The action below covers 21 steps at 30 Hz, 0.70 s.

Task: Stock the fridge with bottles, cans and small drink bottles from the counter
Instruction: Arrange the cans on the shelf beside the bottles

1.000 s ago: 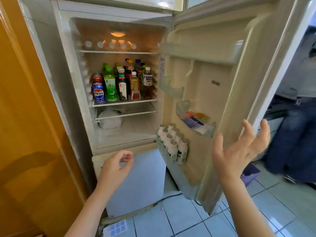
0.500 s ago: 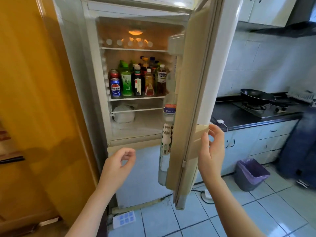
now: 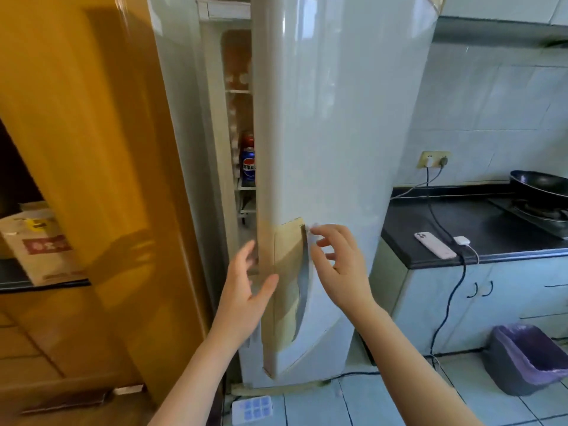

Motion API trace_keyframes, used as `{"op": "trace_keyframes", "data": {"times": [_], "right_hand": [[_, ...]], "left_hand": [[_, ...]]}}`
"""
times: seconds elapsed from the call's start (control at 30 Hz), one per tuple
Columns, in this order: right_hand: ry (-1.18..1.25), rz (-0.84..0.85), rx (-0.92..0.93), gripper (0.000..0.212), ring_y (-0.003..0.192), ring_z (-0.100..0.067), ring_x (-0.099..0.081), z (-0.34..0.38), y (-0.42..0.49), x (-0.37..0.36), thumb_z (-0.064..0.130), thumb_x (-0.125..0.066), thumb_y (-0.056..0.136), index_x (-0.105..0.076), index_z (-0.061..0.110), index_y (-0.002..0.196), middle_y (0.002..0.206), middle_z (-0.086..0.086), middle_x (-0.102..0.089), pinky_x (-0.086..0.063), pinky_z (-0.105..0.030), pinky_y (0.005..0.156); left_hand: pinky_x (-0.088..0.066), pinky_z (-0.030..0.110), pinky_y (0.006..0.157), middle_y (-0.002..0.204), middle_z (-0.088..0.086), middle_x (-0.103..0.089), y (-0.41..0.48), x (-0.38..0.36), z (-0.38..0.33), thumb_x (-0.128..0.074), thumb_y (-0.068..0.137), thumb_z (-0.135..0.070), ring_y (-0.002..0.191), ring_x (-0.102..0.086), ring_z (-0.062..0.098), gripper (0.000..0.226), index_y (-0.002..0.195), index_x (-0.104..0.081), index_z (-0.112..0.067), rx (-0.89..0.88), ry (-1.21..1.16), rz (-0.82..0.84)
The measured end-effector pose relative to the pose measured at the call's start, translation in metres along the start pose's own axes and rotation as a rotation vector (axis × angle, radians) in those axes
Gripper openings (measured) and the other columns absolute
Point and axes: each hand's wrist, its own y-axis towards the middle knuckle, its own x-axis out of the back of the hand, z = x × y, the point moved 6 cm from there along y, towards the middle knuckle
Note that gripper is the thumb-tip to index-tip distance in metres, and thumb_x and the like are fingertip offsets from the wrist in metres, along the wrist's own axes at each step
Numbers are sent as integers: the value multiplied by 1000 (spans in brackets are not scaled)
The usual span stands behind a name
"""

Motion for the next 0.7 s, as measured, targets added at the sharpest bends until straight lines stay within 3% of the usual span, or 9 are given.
{"op": "trace_keyframes", "data": {"times": [0.13,0.3,0.5,0.7], "right_hand": [[-162,14,-9,42,121,-5,-41,-34,49,-17,20,-58,89,-51,26,129,137,10,-38,-34,-7,82],[-335,9,-66,55,137,-24,-25,-83,110,-23,20,-60,87,-41,27,138,152,-5,-21,-31,-25,90],[-472,16,48,59,123,-32,-39,-115,162,-37,12,-61,81,-44,24,136,145,-9,-29,-43,-29,76],[-586,65,106,69,121,-36,-40,-135,183,-61,17,-67,76,-42,22,139,146,-14,-30,-54,-36,74]], "left_hand": [[-34,38,111,136,-31,-21,43,11,13,-71,80,-37,132,-27,1,80,133,-14,-52,-4,7,-135],[-30,45,113,150,-12,-19,105,24,37,-77,78,-26,139,-24,14,97,145,-8,-38,58,47,-334],[-19,42,115,155,-7,-12,177,35,64,-80,68,-45,143,-12,20,115,150,-1,-30,94,92,-512],[-25,47,115,155,-5,-19,238,44,84,-85,62,-44,142,-21,20,119,150,-5,-32,101,46,-522]]}}
